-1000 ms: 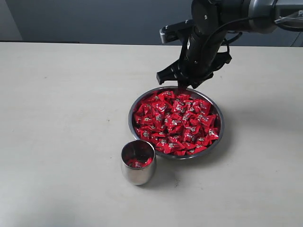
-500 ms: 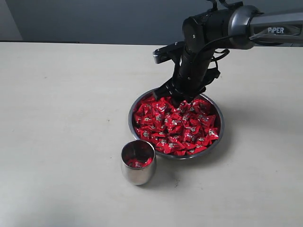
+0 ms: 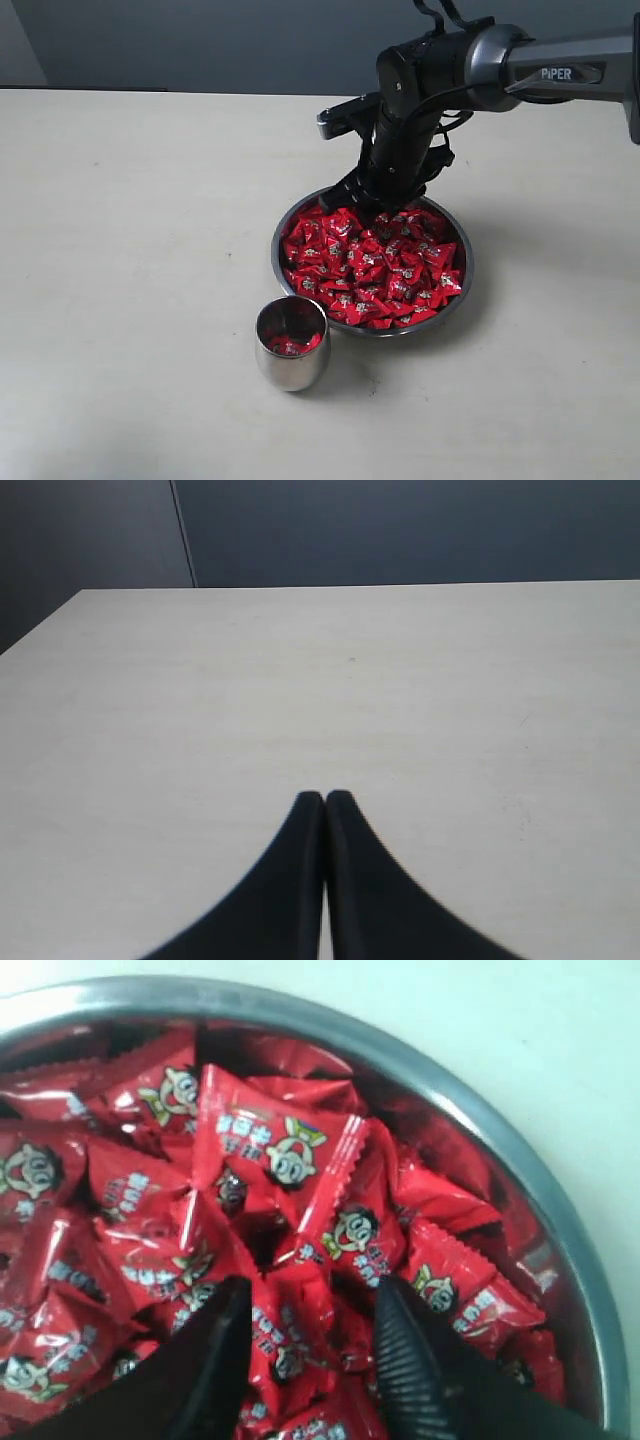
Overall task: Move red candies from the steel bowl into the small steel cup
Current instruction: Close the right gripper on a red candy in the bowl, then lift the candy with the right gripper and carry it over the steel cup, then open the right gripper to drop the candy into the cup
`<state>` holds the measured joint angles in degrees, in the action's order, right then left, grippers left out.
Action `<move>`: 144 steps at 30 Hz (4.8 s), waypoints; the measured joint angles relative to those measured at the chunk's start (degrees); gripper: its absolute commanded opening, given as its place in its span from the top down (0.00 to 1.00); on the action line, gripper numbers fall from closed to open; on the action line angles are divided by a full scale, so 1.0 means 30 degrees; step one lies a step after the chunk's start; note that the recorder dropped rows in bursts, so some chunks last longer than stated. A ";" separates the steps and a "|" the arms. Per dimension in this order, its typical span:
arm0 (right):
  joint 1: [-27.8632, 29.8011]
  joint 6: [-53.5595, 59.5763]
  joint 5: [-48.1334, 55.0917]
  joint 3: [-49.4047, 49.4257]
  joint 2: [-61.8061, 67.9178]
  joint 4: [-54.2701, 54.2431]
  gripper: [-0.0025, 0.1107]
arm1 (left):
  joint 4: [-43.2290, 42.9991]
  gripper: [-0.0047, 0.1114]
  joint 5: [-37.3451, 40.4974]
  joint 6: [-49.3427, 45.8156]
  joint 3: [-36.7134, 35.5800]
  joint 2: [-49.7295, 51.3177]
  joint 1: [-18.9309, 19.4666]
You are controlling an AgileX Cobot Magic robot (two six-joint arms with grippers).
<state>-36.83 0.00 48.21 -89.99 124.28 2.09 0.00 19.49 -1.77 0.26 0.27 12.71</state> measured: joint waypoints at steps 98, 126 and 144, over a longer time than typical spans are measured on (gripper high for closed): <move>-0.3493 0.0000 -0.0069 0.2914 -0.5963 -0.2471 0.98 | 0.0000 0.96 0.0000 0.0000 0.0000 0.0000 0.0000; -0.6645 0.0000 -0.1197 0.5536 -0.6145 -0.3459 0.98 | 0.0000 0.96 0.0000 0.0000 0.0000 0.0000 0.0000; -0.6645 0.0000 -0.0910 0.5536 -0.5941 -0.3215 0.66 | 0.0000 0.96 0.0000 0.0000 0.0000 0.0000 0.0000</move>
<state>-56.76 0.00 45.48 -73.38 106.46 -7.56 0.00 19.49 -1.77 0.26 0.27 12.71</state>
